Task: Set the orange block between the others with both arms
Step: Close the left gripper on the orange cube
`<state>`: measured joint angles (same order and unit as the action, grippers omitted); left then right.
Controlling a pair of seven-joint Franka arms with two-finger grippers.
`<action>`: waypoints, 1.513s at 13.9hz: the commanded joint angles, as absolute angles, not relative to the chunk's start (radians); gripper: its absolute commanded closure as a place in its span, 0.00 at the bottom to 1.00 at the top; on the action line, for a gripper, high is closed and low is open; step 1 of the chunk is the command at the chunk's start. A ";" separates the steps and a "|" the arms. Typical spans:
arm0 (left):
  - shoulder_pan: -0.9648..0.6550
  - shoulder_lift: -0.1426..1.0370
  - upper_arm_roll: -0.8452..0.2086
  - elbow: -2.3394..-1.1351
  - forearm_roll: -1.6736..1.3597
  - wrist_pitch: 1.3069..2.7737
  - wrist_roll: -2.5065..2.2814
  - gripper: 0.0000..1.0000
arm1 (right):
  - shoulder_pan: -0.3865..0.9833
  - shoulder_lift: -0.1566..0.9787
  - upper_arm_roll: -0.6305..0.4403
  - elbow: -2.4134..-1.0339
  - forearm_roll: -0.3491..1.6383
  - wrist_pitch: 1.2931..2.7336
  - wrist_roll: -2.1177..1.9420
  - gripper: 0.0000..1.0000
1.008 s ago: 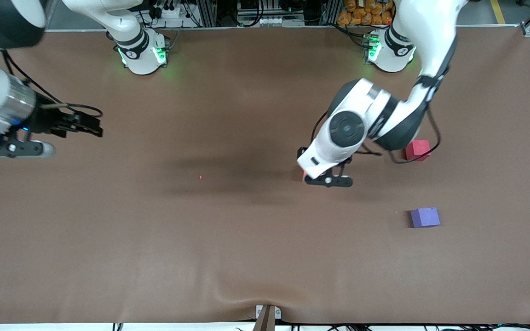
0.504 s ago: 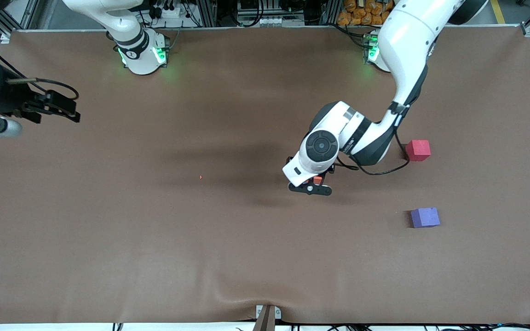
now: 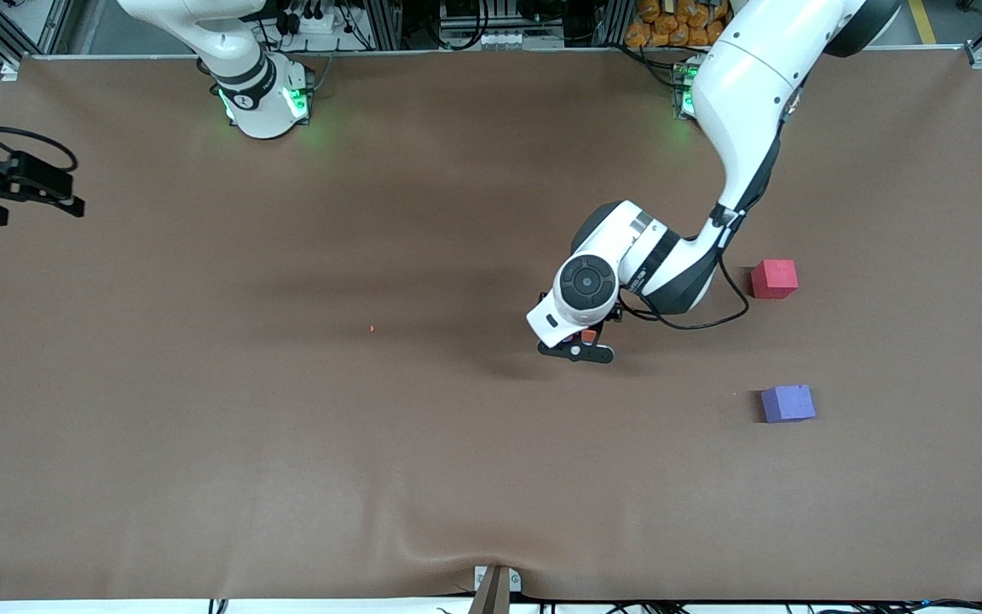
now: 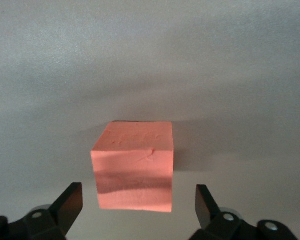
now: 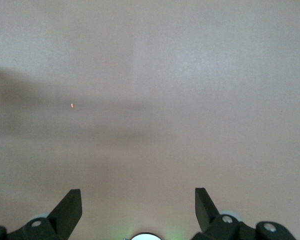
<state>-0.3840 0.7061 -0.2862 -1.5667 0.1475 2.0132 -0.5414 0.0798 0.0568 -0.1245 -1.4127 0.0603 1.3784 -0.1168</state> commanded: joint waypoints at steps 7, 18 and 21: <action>-0.379 0.730 -0.282 -1.592 0.172 2.075 -0.583 0.21 | 0.078 0.044 -0.112 -1.422 0.020 1.359 -0.132 0.00; -0.359 0.736 -0.282 -1.582 0.173 2.094 -0.592 0.81 | 0.078 0.058 -0.109 -1.414 0.023 1.362 -0.132 0.00; -0.312 0.687 -0.284 -1.591 0.170 2.076 -0.589 0.96 | 0.081 0.066 -0.107 -1.414 0.017 1.370 -0.130 0.00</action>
